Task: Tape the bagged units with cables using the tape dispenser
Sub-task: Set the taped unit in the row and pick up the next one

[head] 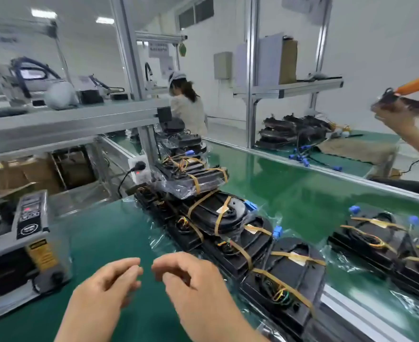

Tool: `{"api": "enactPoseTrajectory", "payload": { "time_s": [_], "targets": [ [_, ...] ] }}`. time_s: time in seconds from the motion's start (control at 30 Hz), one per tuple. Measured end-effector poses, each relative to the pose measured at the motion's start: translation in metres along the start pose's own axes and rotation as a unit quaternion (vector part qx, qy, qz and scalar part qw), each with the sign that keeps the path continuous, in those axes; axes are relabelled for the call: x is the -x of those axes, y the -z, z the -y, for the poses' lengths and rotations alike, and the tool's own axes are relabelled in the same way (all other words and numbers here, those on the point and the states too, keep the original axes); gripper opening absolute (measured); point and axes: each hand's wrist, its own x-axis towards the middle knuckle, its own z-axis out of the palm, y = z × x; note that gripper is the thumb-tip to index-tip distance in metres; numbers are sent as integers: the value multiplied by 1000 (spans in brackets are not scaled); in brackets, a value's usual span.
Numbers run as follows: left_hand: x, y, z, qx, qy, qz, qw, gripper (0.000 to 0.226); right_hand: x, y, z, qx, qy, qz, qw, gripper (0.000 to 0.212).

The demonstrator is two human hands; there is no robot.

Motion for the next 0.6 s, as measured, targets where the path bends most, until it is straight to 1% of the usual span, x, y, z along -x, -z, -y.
{"api": "enactPoseTrajectory", "payload": {
  "time_s": [0.1,0.13,0.17,0.23,0.3,0.37,0.47,0.53,0.6],
  "targets": [
    [-1,-48,-10,-2,4,55,998,18,5,50,-4,58,2,-60,997,27],
    [1,-65,-13,1,14,71,997,16,5,68,-11,74,3,-92,993,27],
    [4,-79,-14,0,25,91,996,13,5,85,-15,103,-2,-122,987,27],
    [12,-103,-13,-11,58,124,990,8,6,116,-28,194,-9,-161,968,29],
    [19,-125,-11,-43,80,146,985,11,6,142,-43,277,-34,-164,946,32],
    [26,-142,-7,-67,96,163,980,17,5,159,-59,341,-77,-144,926,32],
    [38,-158,-3,-95,108,160,977,29,3,174,-82,440,-123,-109,883,35],
    [42,-166,-1,-110,113,150,976,40,4,175,-93,472,-134,-94,866,42],
    [44,-170,1,-118,119,139,976,49,6,172,-102,478,-138,-88,863,48]
  ]
}}
